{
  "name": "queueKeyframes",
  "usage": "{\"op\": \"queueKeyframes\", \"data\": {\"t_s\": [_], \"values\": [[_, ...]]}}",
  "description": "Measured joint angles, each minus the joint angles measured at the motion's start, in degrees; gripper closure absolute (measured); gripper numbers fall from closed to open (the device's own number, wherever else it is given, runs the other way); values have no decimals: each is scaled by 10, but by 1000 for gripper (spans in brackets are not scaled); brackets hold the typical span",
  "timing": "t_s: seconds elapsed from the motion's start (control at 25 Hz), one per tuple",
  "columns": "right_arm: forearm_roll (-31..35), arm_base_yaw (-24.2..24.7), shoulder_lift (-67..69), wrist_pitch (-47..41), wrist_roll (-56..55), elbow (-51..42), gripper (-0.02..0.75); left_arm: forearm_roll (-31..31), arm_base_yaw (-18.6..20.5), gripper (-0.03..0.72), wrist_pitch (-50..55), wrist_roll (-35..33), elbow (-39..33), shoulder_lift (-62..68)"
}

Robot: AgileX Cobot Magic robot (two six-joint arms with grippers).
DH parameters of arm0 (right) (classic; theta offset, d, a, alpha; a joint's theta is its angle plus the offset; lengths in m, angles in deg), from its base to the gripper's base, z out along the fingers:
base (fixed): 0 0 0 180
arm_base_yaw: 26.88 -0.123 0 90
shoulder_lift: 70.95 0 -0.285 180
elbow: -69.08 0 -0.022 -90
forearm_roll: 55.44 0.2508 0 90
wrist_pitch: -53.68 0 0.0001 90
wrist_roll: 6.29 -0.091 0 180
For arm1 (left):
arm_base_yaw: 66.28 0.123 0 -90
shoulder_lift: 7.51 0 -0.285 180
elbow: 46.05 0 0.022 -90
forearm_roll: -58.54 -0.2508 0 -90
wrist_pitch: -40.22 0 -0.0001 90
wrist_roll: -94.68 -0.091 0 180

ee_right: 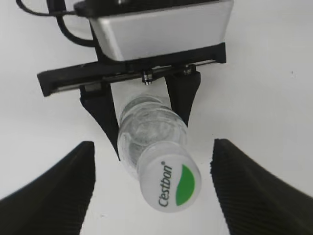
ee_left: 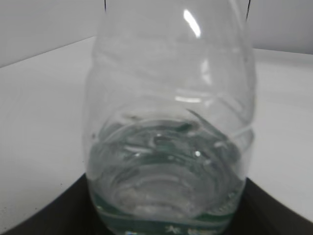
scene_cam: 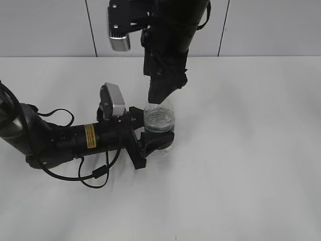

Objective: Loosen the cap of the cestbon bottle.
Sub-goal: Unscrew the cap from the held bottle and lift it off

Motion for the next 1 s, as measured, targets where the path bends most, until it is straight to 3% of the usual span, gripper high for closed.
{"op": "queueKeyframes", "data": {"t_s": [0.16,0.4,0.56,0.76,1.0], "values": [[3,-6,-21,0,-113,0,158,0,0,276,0,0,0,0],[1,-7,-53,0,-458,2,158,0,0,276,0,0,0,0],[-3,-7,-56,0,-630,2,158,0,0,276,0,0,0,0],[-13,-7,-56,0,-731,2,158,0,0,276,0,0,0,0],[-23,-7,-43,-1,-754,0,158,0,0,276,0,1,0,0]]}}
